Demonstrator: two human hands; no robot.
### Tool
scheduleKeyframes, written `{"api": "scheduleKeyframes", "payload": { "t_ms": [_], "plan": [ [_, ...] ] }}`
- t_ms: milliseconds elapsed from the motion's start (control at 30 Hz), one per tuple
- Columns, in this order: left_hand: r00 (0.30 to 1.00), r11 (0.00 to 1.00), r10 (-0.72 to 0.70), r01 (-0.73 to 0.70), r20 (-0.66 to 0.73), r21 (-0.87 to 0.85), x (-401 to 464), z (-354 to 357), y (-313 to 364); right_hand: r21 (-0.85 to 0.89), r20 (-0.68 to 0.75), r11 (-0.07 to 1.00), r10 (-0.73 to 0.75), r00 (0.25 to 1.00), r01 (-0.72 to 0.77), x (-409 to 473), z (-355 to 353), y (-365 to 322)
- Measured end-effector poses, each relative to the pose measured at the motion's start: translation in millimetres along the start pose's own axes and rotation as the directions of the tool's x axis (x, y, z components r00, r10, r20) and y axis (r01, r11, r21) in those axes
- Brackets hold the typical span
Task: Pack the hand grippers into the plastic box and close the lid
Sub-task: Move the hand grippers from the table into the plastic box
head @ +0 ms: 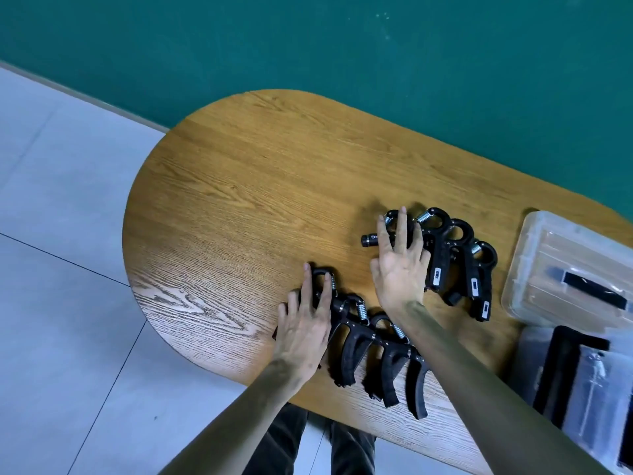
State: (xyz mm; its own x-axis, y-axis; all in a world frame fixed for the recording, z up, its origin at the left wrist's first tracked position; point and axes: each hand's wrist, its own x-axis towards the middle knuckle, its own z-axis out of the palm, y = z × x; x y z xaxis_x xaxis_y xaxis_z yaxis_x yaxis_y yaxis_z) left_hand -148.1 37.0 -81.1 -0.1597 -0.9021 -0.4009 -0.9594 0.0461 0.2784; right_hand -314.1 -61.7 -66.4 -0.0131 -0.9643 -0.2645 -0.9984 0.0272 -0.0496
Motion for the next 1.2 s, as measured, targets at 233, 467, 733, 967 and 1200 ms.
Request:
{"api": "scheduleKeyframes", "payload": {
  "t_ms": [233, 467, 733, 967, 1200],
  "plan": [
    [0.986, 0.985, -0.136, 0.124, -0.099, -0.121, -5.1, -38.5, 30.2, 0.032, -0.054, 0.999, -0.015, 0.998, 0.017, -40.2, -48.8, 16.1],
    [0.961, 0.970, -0.212, 0.185, -0.178, -0.156, -12.8, -84.7, 93.2, 0.075, -0.125, 0.997, 0.019, 0.992, -0.010, -84.0, -104.8, 46.9],
    [0.945, 0.976, -0.149, 0.093, -0.292, -0.195, -36.6, -104.2, 183.8, 0.095, -0.214, 0.994, 0.071, 0.974, -0.052, -132.8, -152.9, 108.0],
    [0.938, 0.980, -0.061, -0.008, -0.340, -0.199, -54.1, -94.8, 261.3, 0.123, -0.256, 0.986, 0.141, 0.956, -0.113, -177.2, -160.3, 174.9],
    [0.940, 0.982, 0.036, -0.096, -0.339, -0.163, -71.1, -69.6, 326.2, 0.154, -0.259, 0.961, 0.264, 0.929, -0.230, -215.5, -150.9, 239.4]
  ]
}}
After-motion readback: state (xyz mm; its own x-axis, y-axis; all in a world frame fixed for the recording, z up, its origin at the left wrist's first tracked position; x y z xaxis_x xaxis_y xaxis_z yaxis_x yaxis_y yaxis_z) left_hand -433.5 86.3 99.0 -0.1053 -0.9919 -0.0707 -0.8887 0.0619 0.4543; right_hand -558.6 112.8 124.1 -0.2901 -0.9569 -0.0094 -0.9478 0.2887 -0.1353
